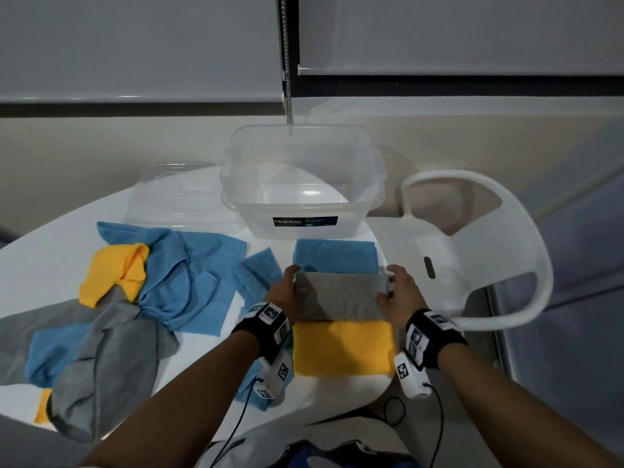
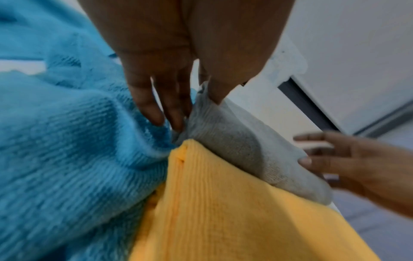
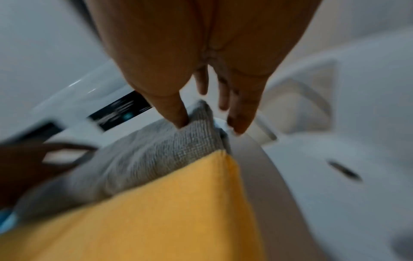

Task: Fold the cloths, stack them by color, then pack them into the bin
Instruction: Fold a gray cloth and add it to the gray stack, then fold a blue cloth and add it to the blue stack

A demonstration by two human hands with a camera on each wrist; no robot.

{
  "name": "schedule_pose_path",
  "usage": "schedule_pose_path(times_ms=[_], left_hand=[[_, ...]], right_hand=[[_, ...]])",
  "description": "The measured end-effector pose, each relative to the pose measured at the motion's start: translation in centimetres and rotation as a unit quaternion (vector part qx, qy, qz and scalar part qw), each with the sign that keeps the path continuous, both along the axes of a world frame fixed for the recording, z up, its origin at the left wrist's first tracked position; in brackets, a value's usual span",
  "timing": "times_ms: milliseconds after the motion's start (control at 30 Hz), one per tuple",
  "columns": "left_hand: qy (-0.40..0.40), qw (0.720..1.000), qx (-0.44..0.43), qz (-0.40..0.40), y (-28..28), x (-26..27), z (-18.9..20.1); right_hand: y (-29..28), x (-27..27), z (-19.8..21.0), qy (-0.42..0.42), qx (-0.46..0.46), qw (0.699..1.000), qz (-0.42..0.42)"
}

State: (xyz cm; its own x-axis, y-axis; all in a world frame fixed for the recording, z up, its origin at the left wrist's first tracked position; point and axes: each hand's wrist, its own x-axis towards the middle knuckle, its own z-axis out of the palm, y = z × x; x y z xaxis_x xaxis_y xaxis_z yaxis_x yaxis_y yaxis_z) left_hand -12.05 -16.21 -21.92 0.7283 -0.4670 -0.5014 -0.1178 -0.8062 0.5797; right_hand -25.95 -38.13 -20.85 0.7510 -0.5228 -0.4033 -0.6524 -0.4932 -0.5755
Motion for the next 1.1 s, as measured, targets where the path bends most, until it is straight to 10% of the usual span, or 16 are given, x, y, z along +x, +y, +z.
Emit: schedule_pose_path(times_ms=[133, 300, 1100], left_hand=[[-0.176, 0.971, 0.037, -0.155, -0.1, -0.7, 1.8], [-0.208, 0.922, 0.101, -0.312, -0.8, -2.1, 0.0], [-0.138, 0.948, 0.068, -0.279, 2.1, -0.1, -1.3]], right_hand=[[0.9, -0.2, 0.2, -0.068, -0.204, 0.953, 0.215], [1.6, 0.0, -1.9, 0.041, -0.202, 0.909, 0.362], [2.7, 2.0, -1.5, 0.133, -0.161, 0.924, 0.320]])
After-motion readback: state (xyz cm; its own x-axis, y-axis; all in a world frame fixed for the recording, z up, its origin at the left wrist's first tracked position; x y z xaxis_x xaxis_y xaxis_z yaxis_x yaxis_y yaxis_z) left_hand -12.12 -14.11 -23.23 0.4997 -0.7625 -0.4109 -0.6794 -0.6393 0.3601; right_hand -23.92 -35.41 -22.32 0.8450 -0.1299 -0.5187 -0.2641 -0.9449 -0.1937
